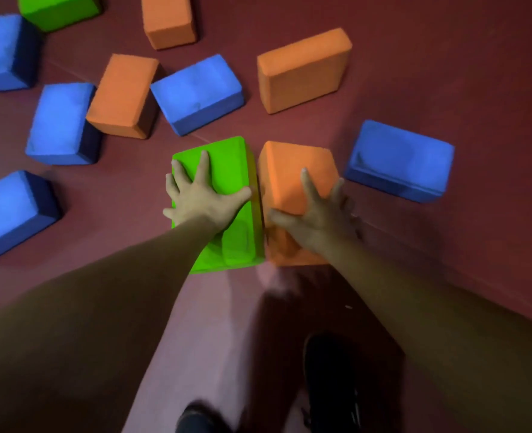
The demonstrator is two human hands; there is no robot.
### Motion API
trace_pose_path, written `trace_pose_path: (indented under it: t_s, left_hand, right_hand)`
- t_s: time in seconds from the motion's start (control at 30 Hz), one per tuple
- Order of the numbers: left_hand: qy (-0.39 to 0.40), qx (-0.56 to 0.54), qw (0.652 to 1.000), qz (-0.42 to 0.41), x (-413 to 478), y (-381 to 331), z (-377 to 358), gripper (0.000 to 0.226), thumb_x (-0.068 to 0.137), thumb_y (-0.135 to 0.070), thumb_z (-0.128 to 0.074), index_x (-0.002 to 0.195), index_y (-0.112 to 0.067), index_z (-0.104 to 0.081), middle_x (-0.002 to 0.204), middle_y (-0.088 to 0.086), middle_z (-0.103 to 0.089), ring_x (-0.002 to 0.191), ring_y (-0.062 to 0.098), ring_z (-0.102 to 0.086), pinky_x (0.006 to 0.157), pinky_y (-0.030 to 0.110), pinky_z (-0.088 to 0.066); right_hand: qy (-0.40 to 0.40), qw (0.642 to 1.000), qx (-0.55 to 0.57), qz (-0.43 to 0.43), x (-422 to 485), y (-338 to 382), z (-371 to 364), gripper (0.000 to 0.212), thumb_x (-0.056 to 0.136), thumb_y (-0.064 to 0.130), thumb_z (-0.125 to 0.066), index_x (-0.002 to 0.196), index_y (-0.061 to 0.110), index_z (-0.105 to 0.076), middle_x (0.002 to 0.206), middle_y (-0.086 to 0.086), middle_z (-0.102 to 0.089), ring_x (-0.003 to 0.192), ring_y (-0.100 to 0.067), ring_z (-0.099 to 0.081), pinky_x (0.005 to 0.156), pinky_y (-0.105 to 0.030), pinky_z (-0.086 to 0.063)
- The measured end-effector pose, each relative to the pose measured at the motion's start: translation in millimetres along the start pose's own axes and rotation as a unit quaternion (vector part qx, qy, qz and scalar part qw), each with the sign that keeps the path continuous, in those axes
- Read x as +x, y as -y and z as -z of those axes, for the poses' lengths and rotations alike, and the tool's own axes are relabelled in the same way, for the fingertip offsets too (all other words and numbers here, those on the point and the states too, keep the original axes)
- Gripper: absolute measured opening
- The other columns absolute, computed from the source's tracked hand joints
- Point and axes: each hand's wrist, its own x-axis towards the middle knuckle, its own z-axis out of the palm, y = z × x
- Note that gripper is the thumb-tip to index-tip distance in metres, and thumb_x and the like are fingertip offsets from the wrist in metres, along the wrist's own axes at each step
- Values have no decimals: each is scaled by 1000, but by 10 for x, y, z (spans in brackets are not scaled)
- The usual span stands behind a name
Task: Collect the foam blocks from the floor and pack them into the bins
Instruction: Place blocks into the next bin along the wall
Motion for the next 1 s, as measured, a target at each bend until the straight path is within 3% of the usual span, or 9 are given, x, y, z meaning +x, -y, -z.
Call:
trace_pose_path:
  t_s: [0.2,0.47,0.7,1.0]
  left_hand:
    - [53,56,992,-102,-911,-915,579,117,60,-84,-69,156,-51,-11,169,-3,8,155,24,5,111,72,-16]
    - [101,108,943,-298,-2369,-2560,652,120,56,-88,-65,156,-49,-12,170,0,5,155,26,4,110,73,-18]
    - [144,149,872,-445,-4146,-3391,-50,119,57,-87,-68,156,-48,-14,170,0,3,155,25,2,110,73,-22]
    - [247,193,772,-553,-7419,-3466,-1530,119,59,-80,-73,157,-49,-11,169,-2,7,155,25,5,112,73,-15]
  right_hand:
    - [-28,994,67,-85,-1013,-633,969,110,68,91,-55,153,58,7,168,-12,15,150,-47,-4,115,-67,-12]
    - [-174,946,141,-234,-2328,-1541,1948,109,66,94,-49,155,53,0,166,-21,5,148,-50,-8,110,-68,-18]
    - [-263,870,192,-369,-3661,-2957,2119,112,62,93,-50,156,53,-4,167,-21,3,147,-49,-13,107,-65,-25]
    - [-281,771,296,-488,-5957,-5366,1383,110,66,91,-51,154,56,3,167,-16,13,149,-49,-1,111,-70,-15]
